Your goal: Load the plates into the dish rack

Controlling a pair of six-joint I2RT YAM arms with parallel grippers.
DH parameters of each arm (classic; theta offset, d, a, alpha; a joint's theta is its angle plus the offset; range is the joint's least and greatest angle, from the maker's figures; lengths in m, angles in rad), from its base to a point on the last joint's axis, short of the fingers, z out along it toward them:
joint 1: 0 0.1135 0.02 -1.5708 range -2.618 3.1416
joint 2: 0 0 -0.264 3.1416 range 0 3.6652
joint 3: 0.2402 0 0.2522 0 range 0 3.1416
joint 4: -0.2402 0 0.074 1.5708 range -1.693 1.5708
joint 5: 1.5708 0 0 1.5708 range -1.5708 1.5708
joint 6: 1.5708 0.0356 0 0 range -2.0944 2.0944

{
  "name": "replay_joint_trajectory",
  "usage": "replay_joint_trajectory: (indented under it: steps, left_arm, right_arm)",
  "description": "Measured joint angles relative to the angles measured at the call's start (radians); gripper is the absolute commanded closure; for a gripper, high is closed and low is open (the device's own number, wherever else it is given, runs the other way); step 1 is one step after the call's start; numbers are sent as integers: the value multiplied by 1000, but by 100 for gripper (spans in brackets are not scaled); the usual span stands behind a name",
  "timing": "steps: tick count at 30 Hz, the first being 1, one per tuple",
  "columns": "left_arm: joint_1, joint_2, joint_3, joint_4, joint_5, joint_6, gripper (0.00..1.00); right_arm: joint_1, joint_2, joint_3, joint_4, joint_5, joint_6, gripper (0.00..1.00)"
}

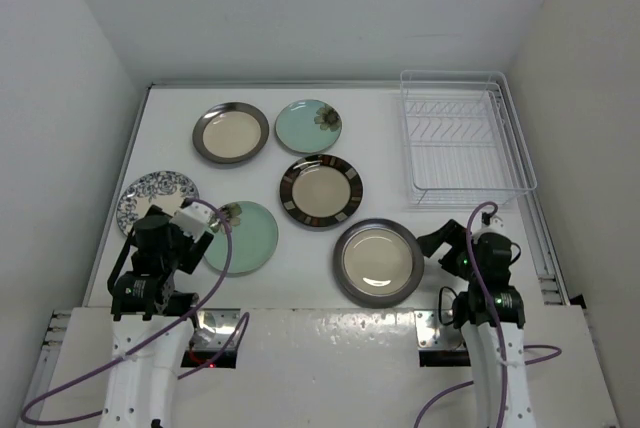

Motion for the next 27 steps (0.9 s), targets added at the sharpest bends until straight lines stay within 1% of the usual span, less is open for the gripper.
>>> replay_joint_trajectory:
  steps: [8, 13, 16, 17, 18, 19, 20, 21, 23, 25, 27]
  left_arm:
    - [0, 0, 0, 12, -19, -18, 0]
    - [0, 2, 0, 17, -15, -15, 0]
    - [0, 27, 0, 19, -7, -10, 0]
    - [-3, 51, 0, 21, -5, -9, 0]
    - [-6, 82, 3, 22, 0, -6, 0]
    - [-6, 121, 11, 18, 8, -6, 0]
    - [-6, 168, 32, 7, 19, -6, 0]
    - [-6, 230, 71, -9, 39, -6, 4]
    - [-7, 347, 198, -41, 103, -16, 8]
    - [-8, 460, 336, -50, 175, -26, 11]
    - [-14, 549, 451, -39, 234, -39, 11]
  right_arm:
    - [0, 98, 13, 5, 13, 40, 0]
    - [0, 208, 16, 102, -62, 67, 0]
    - [8, 308, 22, 158, -93, 62, 6]
    - [18, 349, 33, 160, -92, 59, 6]
    - [29, 386, 45, 160, -88, 54, 11]
    - [43, 430, 65, 158, -83, 46, 14]
    - [61, 466, 87, 155, -67, 39, 18]
    - [76, 497, 107, 154, -52, 31, 20]
    - [104, 547, 138, 166, -36, 16, 23]
    - [117, 570, 140, 183, -44, 13, 23]
    - [121, 576, 127, 189, -54, 14, 23]
